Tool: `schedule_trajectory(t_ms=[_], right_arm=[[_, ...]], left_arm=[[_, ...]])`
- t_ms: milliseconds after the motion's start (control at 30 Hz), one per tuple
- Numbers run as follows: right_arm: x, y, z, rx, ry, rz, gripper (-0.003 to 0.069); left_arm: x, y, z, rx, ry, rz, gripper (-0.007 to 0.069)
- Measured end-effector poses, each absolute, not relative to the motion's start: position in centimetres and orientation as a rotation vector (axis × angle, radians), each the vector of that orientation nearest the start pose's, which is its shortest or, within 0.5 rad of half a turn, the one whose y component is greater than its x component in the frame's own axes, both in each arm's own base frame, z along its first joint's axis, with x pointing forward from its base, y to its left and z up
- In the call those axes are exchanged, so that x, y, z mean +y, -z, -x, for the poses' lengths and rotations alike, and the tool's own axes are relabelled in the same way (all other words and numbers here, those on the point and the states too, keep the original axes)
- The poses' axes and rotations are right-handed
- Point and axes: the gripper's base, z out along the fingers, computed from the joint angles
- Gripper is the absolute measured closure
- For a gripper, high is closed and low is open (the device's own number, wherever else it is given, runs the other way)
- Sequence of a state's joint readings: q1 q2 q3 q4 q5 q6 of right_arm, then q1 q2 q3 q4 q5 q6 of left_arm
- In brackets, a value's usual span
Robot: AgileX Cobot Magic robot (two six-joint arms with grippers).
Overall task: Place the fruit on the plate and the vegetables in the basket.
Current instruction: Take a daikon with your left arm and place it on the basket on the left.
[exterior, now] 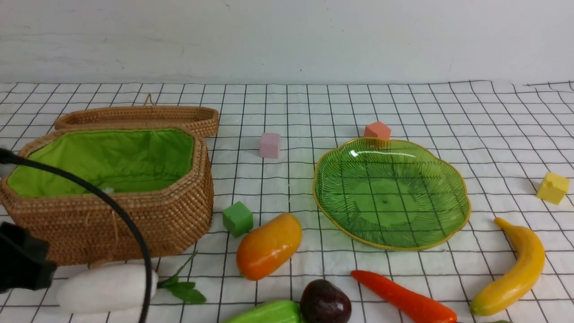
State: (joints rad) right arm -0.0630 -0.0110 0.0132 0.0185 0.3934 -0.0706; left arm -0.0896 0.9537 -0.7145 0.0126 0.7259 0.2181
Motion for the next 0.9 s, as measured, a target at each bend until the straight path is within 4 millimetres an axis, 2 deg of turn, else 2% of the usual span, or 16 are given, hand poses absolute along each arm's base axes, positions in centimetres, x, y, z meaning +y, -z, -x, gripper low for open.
schedule_trajectory(t_ms=[133, 200, 267, 400, 433, 467, 533, 700, 900], right_arm=[[-0.3, -17.4, -5.2, 1.880, 0.073, -0.004, 0.0414], [-0.3, -17.4, -5.2, 1.880, 0.073, -0.004, 0.0414], [-0.3, -17.4, -5.2, 1.880, 0.073, -0.004, 0.0414], [-0.3, -17.4, -5.2, 1.880, 0.073, -0.004, 0.0414], [-0.3, -17.4, -5.2, 1.880, 0.073, -0.004, 0.0414], [-0.3, -17.4, -5.2, 1.880, 0.073, -0.004, 0.0414], [-0.3, -17.4, -5.2, 1.880, 0.073, -0.004, 0.0414], [-0.3, -17.4, -5.2, 1.880, 0.073, -0.004, 0.0414], [-0.3, -17.4, -5.2, 1.880, 0.073, -0.004, 0.0414]], left_arm=[[-1.8, -27.0, -19.3, 2.492, -0.089, -0.564, 0.0368], [-2.0, -26.4, -20.2, 2.506, -0.102, -0.675, 0.0326], [-2.0, -25.8, -20.9, 2.515, -0.110, -0.728, 0.0267], [-2.2, -24.3, -22.3, 2.535, -0.115, -0.792, 0.0098], [-2.2, -24.1, -22.5, 2.534, -0.116, -0.801, 0.0081], [-2.2, -23.4, -23.0, 2.538, -0.123, -0.863, 0.0019], [-2.3, -22.4, -23.5, 2.545, -0.129, -0.958, -0.0026], [-2.6, -20.7, -24.5, 2.526, -0.107, -1.092, -0.0039], [-3.4, -20.3, -24.9, 2.462, -0.028, -1.172, 0.0022]])
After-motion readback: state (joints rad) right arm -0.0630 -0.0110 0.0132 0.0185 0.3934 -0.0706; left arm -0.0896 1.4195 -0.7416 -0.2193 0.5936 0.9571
